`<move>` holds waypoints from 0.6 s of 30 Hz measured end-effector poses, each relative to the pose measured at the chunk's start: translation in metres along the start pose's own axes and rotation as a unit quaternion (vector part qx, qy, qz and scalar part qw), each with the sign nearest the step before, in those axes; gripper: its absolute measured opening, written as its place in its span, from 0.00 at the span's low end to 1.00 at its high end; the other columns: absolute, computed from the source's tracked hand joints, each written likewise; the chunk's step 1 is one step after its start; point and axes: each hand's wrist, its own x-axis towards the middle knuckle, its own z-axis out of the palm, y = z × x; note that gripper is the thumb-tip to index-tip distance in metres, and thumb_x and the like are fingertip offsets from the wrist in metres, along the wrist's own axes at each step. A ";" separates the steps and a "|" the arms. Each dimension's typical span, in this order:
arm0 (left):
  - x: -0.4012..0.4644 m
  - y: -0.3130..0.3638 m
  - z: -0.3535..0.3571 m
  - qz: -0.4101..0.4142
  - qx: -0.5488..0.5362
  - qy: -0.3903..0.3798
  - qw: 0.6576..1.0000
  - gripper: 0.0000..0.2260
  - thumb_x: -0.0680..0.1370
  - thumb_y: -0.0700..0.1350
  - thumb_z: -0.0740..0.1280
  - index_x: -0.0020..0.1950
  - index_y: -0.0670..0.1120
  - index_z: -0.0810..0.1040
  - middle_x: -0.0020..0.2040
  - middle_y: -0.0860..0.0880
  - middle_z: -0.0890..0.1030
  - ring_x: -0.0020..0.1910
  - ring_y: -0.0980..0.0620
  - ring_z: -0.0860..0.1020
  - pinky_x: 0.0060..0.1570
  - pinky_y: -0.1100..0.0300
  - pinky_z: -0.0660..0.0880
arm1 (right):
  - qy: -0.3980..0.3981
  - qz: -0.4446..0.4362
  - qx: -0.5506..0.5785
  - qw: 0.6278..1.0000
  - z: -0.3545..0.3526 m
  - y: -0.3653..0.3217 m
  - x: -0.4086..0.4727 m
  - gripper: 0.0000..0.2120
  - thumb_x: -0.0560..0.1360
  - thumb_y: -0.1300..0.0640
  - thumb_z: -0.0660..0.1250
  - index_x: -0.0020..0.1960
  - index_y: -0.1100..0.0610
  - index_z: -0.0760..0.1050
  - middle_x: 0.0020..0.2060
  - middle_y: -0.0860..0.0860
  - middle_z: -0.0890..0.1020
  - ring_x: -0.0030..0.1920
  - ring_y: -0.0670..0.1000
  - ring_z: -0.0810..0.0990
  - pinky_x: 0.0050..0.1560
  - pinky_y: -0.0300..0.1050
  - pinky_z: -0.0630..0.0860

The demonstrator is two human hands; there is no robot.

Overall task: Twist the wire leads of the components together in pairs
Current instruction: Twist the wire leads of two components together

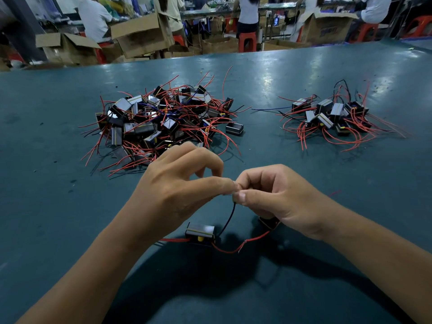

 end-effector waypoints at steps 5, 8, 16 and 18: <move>0.000 0.000 -0.004 0.001 0.018 -0.024 1.000 0.08 0.82 0.44 0.67 0.53 0.49 0.86 0.46 0.47 0.80 0.40 0.46 0.72 0.38 0.47 0.71 | -0.008 -0.001 0.007 1.000 -0.002 0.001 0.000 0.05 0.72 0.58 0.68 0.38 0.53 0.79 0.27 0.50 0.66 0.28 0.48 0.59 0.29 0.47 0.53; 0.001 0.000 -0.006 0.008 0.035 -0.035 0.999 0.08 0.82 0.44 0.67 0.52 0.49 0.87 0.45 0.47 0.80 0.40 0.47 0.71 0.38 0.48 0.71 | -0.018 -0.003 0.002 1.000 -0.003 0.001 -0.001 0.05 0.73 0.58 0.68 0.38 0.53 0.78 0.27 0.50 0.66 0.28 0.48 0.59 0.29 0.45 0.54; 0.003 0.004 -0.009 0.025 0.049 -0.055 0.997 0.09 0.82 0.44 0.66 0.50 0.48 0.86 0.45 0.47 0.80 0.39 0.45 0.72 0.40 0.52 0.70 | -0.041 -0.007 -0.028 0.999 -0.005 0.001 -0.002 0.04 0.74 0.57 0.68 0.41 0.54 0.78 0.26 0.45 0.68 0.27 0.45 0.61 0.27 0.37 0.57; 0.003 0.005 -0.009 0.022 0.044 -0.056 0.997 0.09 0.82 0.44 0.66 0.48 0.47 0.86 0.45 0.46 0.79 0.39 0.45 0.72 0.40 0.53 0.70 | -0.043 -0.018 -0.035 0.998 -0.005 0.000 -0.003 0.04 0.75 0.57 0.68 0.41 0.54 0.78 0.26 0.43 0.69 0.27 0.42 0.62 0.28 0.33 0.59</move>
